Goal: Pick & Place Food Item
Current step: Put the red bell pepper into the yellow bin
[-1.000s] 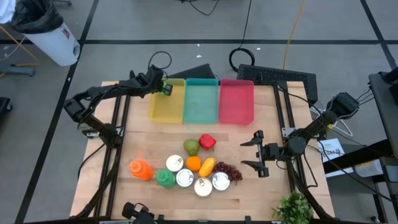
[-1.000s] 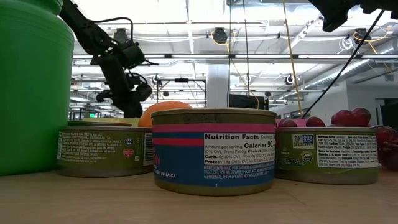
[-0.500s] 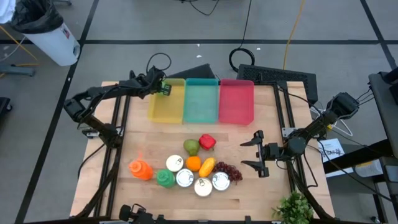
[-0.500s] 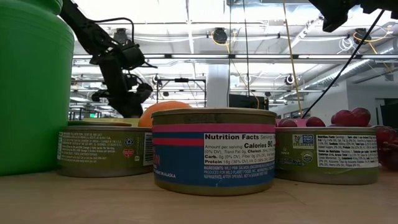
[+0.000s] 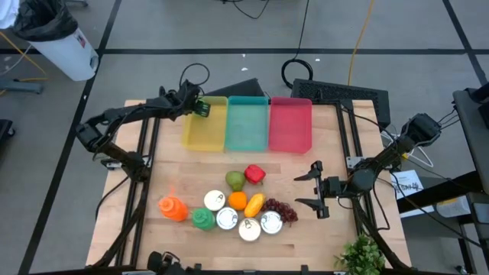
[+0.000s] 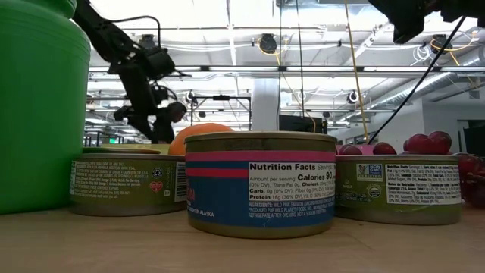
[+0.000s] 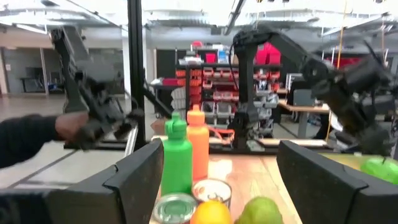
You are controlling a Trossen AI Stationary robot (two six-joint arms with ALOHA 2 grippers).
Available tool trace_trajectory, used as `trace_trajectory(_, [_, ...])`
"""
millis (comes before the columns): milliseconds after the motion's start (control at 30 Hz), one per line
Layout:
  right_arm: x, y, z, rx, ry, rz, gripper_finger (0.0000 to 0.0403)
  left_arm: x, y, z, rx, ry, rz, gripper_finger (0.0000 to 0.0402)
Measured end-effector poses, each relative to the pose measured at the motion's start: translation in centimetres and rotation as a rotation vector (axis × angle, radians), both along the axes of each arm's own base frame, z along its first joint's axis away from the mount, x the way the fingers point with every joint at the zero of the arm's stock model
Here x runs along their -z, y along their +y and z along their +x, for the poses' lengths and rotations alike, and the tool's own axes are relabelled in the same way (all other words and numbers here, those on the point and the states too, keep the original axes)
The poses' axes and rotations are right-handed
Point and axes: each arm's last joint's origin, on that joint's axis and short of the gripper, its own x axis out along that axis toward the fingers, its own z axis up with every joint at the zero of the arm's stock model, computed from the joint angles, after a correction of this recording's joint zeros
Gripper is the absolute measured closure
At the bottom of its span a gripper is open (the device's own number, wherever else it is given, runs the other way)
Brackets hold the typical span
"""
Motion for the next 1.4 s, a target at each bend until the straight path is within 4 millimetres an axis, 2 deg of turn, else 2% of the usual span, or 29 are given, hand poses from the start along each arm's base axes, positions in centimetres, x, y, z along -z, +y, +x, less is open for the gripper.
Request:
trace_trajectory(133, [0.7,-0.1,0.1,0.042,0.070,0.013,0.0110,-2.6,-1.3,-0.2,0.043,-0.108,0.041,0.0170])
trace_trajectory(267, [1.3,0.1,0.7,0.121,0.182,0.014,0.0110,-5.9,-3.5,-0.8,0.090,-0.213,0.124,0.0163])
trace_trajectory(433, [1.4,0.2,3.5,0.224,0.363,0.051,0.0110,-9.6,-6.9,-1.1,0.187,-0.362,0.237,0.0163])
trace_trajectory(600, [3.5,0.0,6.7,0.328,0.487,0.077,0.0110,-11.9,-9.7,-1.0,0.280,-0.506,0.295,0.0163])
trace_trajectory(733, [6.0,-0.2,8.6,0.341,0.574,0.065,0.0110,-12.5,-11.3,-0.6,0.350,-0.547,0.300,0.0163])
trace_trajectory(867, [7.3,-0.6,10.1,0.371,0.583,0.036,0.0110,-12.3,-12.4,0.0,0.408,-0.544,0.280,0.0163])
trace_trajectory(1033, [7.3,-0.7,12.2,0.263,0.550,0.034,0.0088,-11.9,-13.2,0.7,0.460,-0.520,0.265,0.0163])
trace_trajectory(1200, [6.5,-1.9,14.0,0.359,0.550,-0.025,0.0052,-11.8,-13.6,1.0,0.485,-0.517,0.265,0.0163])
trace_trajectory(1300, [6.0,-2.5,14.8,0.394,0.563,-0.027,0.0047,-11.9,-13.8,1.1,0.497,-0.519,0.264,0.0163])
trace_trajectory(1400, [6.5,-3.0,15.2,0.422,0.610,-0.001,0.0049,-11.8,-14.0,1.1,0.506,-0.516,0.264,0.0163])
